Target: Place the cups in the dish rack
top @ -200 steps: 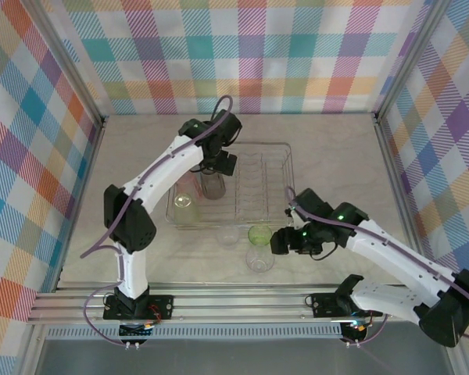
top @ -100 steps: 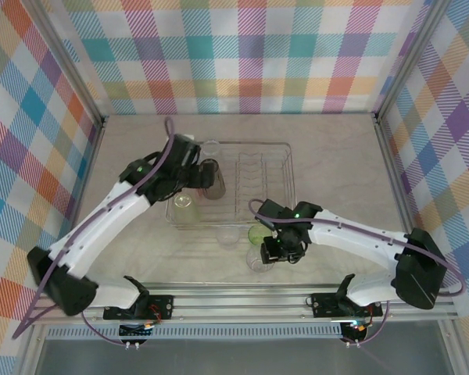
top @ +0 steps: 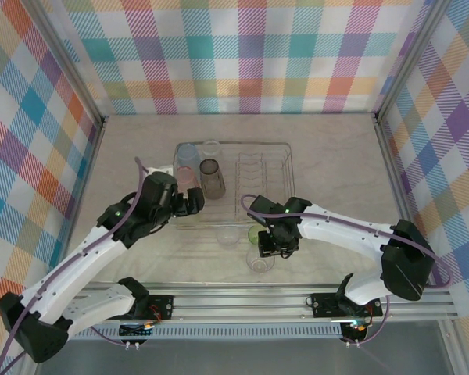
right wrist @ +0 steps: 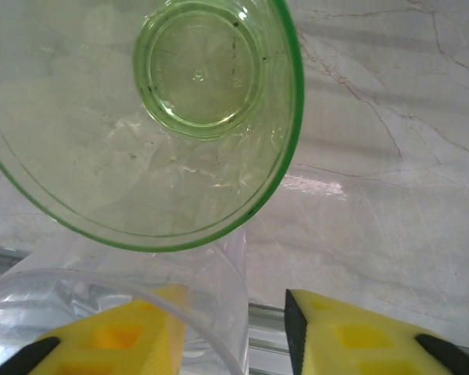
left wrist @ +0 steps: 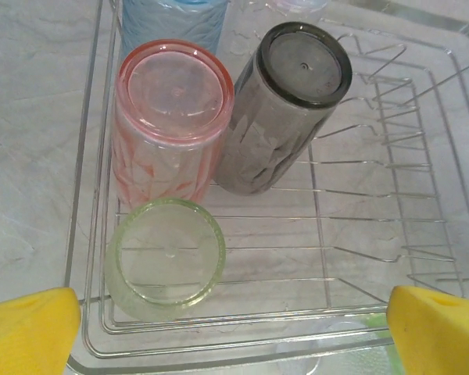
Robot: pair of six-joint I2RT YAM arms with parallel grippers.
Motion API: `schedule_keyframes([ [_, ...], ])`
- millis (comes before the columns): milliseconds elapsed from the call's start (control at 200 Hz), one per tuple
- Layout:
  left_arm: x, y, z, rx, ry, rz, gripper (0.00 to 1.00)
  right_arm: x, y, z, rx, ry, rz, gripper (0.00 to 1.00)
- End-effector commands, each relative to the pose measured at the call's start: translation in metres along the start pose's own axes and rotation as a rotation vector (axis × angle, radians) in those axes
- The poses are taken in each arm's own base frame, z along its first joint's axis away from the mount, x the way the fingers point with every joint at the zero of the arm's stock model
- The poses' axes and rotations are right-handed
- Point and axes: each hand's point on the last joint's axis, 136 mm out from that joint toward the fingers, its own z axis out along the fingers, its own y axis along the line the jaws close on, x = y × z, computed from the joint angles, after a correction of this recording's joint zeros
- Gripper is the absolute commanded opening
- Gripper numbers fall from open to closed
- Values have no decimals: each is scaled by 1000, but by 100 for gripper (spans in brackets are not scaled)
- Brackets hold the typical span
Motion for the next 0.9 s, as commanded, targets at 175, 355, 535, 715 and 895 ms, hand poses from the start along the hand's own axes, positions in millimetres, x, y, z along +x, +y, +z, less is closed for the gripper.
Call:
schedule_keyframes([
  [175, -2, -2, -16, 83, -77, -64, 100, 3, -1, 6, 38, 16, -9, 20],
  [355, 4, 3, -16, 74, -70, -74, 100, 9, -6, 2, 52, 27, -24, 9],
  [535, 5, 3, -21, 88, -74, -89, 100, 14, 3, -33, -71, -32, -164, 0],
  [715, -7, -25, -35, 253, -108, -100, 100, 5, 13, -94, -397, -186, -201, 0],
  [895, -16, -68, -54, 491, -106, -88, 100, -30, -2, -165, -742, -383, -97, 0],
])
